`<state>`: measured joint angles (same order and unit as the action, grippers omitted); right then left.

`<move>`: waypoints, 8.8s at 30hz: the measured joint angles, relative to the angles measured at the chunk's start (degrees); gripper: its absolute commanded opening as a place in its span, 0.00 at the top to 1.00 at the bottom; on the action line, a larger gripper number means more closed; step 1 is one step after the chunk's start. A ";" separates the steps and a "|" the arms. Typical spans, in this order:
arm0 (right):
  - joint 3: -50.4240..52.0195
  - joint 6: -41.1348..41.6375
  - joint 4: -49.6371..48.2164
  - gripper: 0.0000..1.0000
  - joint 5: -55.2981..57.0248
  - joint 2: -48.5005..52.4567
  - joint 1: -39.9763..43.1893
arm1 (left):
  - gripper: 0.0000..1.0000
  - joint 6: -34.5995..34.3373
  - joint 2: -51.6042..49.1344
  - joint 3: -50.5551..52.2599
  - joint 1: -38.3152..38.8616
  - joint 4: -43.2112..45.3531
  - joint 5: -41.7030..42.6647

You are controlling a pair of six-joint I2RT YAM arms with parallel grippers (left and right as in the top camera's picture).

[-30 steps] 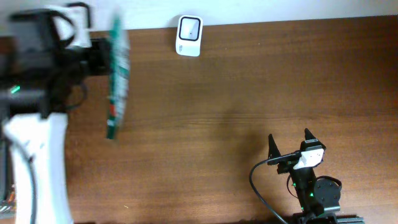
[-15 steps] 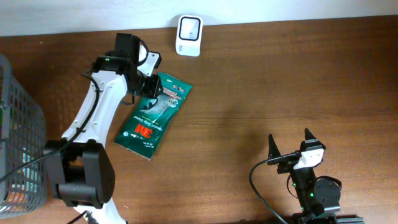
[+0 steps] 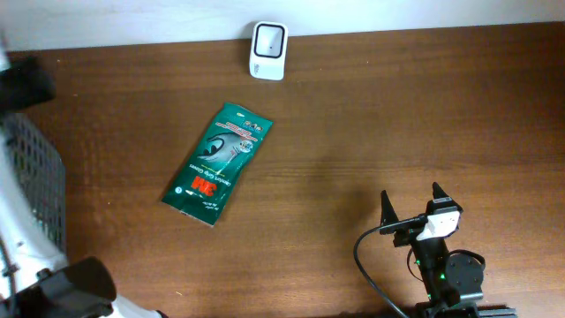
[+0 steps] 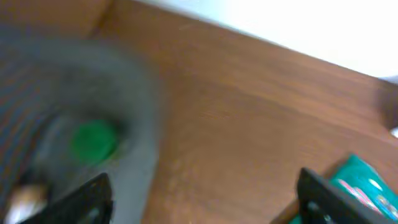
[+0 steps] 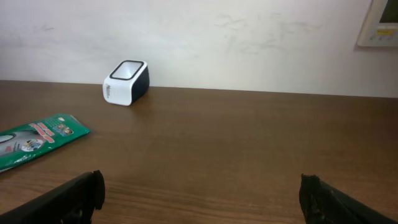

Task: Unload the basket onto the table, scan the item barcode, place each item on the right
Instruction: 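Grasp the green-capped jar in the basket with the left gripper, then carry the green-capped jar out and set it upright beside the packet, then reach the left gripper into the basket and grasp the pale wipe packet, then place the pale wipe packet on the table left of the 3M packet, then grasp the white cream tube in the basket with the left gripper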

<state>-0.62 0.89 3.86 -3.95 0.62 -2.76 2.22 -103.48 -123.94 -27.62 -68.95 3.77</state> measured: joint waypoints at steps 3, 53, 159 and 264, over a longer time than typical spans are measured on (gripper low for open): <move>0.00 -0.02 0.00 0.02 0.00 0.00 0.00 | 0.12 -3.41 -0.24 0.42 -9.66 -0.68 -1.57; 0.00 -0.02 0.00 0.02 0.02 0.00 0.00 | 0.21 2.45 -29.09 3.06 -17.51 -0.46 1.11; 0.00 0.00 0.00 0.02 0.00 0.00 0.00 | 0.24 7.61 -12.50 32.61 -26.43 8.26 10.14; 0.00 -0.02 0.00 0.02 0.02 0.02 0.00 | 0.18 -20.26 -8.79 -21.59 -18.60 -26.97 -19.76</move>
<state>-0.62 0.86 3.86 -3.92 0.64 -2.76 -18.04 -112.27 -145.53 -46.22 -95.92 -15.99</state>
